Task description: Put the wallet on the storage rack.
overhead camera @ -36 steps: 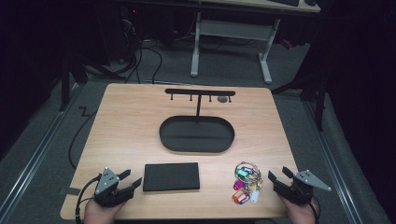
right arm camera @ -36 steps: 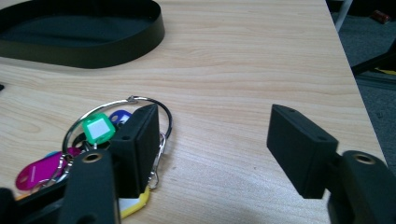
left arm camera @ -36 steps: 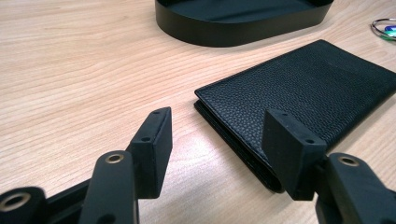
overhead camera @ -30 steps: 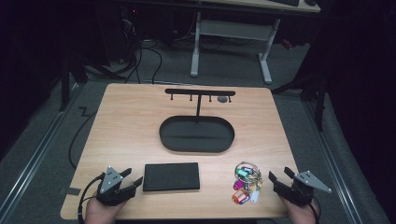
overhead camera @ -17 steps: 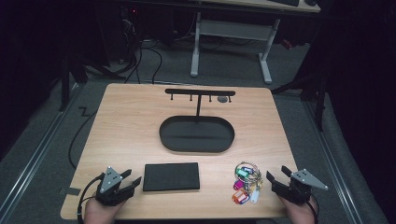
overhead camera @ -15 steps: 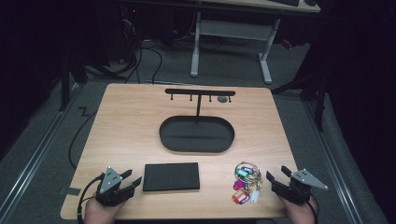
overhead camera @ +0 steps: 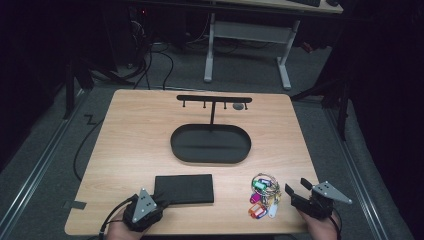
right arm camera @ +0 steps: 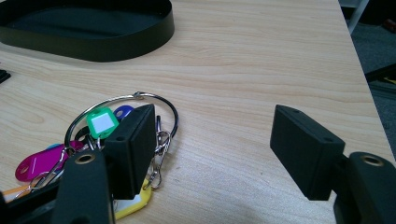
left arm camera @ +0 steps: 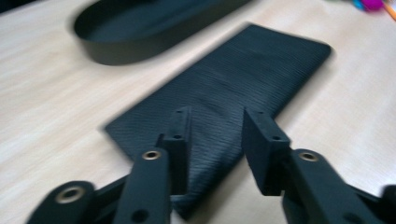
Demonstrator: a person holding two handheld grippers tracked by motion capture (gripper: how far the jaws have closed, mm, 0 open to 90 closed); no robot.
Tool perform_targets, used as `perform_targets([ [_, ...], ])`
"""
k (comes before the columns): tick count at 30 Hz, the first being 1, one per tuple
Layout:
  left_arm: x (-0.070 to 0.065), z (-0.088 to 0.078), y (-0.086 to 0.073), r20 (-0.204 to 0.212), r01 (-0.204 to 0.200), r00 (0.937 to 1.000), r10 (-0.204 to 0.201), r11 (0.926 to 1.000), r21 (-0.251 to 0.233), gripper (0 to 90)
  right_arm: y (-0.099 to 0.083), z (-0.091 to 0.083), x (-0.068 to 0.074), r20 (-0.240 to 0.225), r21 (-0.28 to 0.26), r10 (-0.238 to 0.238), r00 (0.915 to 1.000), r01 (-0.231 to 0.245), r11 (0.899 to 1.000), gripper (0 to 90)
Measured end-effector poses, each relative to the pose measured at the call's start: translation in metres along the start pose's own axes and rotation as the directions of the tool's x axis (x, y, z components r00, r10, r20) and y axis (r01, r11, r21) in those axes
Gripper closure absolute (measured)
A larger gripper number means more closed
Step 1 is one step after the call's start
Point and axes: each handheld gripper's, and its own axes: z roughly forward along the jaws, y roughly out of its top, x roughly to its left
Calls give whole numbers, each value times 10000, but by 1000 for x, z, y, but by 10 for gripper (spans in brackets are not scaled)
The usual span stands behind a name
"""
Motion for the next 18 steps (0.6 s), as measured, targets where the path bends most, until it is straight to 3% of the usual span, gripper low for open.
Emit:
perform_targets([
  [2,13,-3,-4,-588,551,9968,-550,9985,-1,739,0,0,0,-4,2,-12,10000,12,10000,317],
  [4,29,-1,-11,-1253,965,9880,-900,9942,471,784,0,0,0,-3,12,-33,10000,33,10000,317],
  [5,41,1,-19,-1579,1313,9806,-1162,9874,886,795,0,1,-1,-26,-9,-69,10000,69,10000,317],
  [8,47,4,-24,-1464,1491,9806,-1303,9808,1255,794,0,2,-1,-39,-7,-90,10000,90,10000,315],
  [9,47,4,-24,-1464,1491,9806,-1303,9808,1255,792,0,2,-1,-39,-7,-90,10000,90,10000,315],
  [11,40,8,-22,-1270,1152,9871,-971,9828,1442,788,0,2,-1,-53,1,-80,10000,80,10000,315],
  [14,32,12,-21,-1228,940,9896,-753,9836,1542,784,0,1,-1,-130,-35,-60,9999,59,10000,315],
  [18,30,11,-21,-1268,1040,9883,-847,9825,1547,783,-1,3,0,-405,31,-63,9992,65,10000,314],
])
